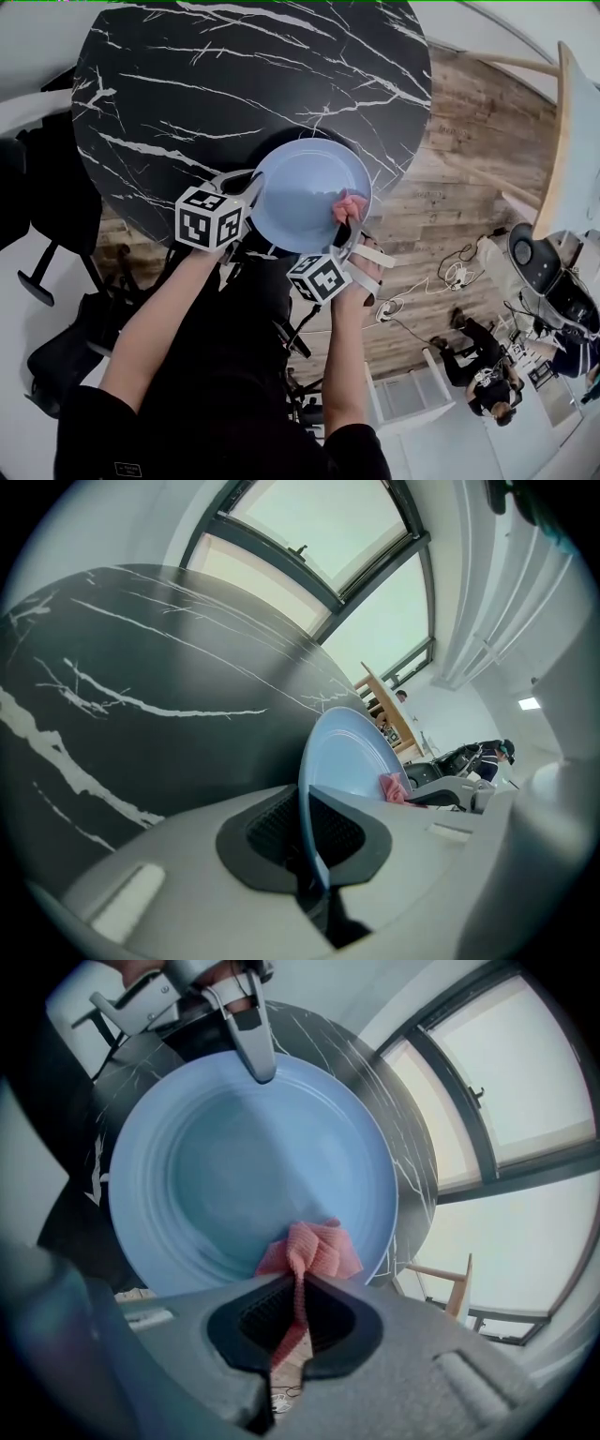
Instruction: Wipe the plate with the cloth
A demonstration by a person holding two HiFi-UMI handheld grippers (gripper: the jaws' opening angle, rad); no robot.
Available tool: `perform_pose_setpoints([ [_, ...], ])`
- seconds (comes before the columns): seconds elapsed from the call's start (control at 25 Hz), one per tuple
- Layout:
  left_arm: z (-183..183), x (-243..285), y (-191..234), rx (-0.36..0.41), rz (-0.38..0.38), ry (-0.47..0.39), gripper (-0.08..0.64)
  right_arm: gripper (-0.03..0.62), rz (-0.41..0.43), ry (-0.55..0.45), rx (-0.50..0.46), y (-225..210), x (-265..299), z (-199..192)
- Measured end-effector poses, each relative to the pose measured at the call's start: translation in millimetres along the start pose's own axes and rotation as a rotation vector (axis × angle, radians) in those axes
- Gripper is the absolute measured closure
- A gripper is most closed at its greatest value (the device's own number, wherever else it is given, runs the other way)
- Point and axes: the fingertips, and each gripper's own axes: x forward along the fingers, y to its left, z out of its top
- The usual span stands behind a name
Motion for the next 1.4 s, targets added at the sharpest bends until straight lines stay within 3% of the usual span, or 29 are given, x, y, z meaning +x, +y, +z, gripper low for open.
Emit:
perform_pose_setpoints([
  [0.52,-2.1,0.2,1.0,-0.058,-0.015,-0.007,0.543,0.580,0.068,0.013,-0.014,31.1,-11.8,-1.2],
  [1.4,-1.8,3.0,-1.6,-0.062,-0.044,0.002,0.537,0.580,0.398,-0.043,-0.002,94.3,-41.6,30.3],
])
